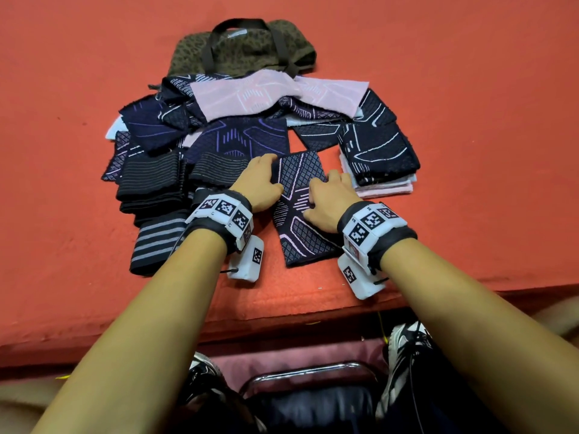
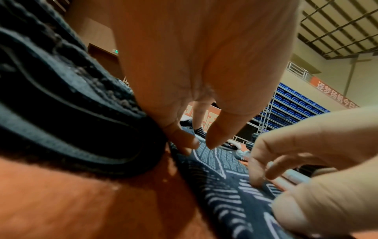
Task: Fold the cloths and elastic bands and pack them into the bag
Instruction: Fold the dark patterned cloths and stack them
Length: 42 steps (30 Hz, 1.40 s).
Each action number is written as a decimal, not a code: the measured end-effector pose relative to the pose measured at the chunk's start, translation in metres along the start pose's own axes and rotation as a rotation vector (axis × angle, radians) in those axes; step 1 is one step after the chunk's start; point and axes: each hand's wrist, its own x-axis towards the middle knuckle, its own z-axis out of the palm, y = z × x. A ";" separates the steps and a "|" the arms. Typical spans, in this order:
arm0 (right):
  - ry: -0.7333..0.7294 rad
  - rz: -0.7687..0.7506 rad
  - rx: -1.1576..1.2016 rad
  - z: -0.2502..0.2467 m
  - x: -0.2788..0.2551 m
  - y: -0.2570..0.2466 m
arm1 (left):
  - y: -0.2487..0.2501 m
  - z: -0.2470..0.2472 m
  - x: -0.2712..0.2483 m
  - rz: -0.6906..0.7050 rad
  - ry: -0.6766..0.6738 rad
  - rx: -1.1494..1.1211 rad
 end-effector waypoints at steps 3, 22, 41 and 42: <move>-0.027 0.050 0.030 -0.002 0.001 0.003 | -0.001 -0.001 0.003 -0.015 -0.004 0.019; -0.093 -0.081 0.038 -0.033 0.001 0.023 | -0.005 -0.004 0.005 -0.040 0.021 0.056; 0.107 -0.264 0.064 -0.014 0.018 -0.009 | -0.017 -0.023 -0.020 -0.164 -0.195 -0.181; 0.100 -0.211 0.049 -0.014 0.017 -0.010 | -0.019 -0.024 -0.022 -0.182 -0.203 -0.185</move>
